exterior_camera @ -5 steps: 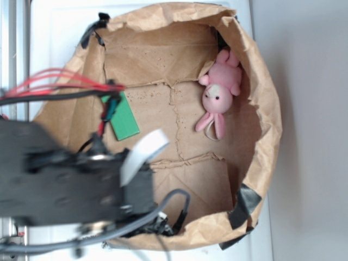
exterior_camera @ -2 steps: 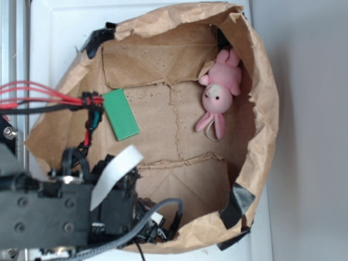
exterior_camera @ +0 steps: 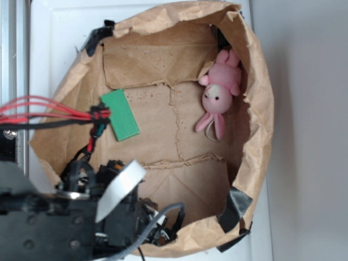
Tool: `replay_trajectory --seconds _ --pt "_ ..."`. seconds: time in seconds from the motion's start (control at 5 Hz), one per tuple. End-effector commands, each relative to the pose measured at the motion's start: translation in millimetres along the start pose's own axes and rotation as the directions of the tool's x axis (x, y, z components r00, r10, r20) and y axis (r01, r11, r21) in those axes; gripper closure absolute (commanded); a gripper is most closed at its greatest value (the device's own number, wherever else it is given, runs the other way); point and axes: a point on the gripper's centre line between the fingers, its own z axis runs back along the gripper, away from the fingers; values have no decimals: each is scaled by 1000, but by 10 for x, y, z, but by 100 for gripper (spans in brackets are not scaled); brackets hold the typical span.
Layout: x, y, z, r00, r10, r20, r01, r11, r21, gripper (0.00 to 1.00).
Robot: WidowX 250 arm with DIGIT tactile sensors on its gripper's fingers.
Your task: Grab the rock.
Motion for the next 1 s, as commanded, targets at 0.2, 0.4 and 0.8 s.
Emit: replay_trajectory --seconds 0.2,0.4,0.8 --pt "499 -131 105 992 119 -27 -119 993 12 0" --pt "604 -153 160 992 128 -22 -128 992 -3 0" --pt "727 -312 179 990 139 -6 -139 990 -17 0"
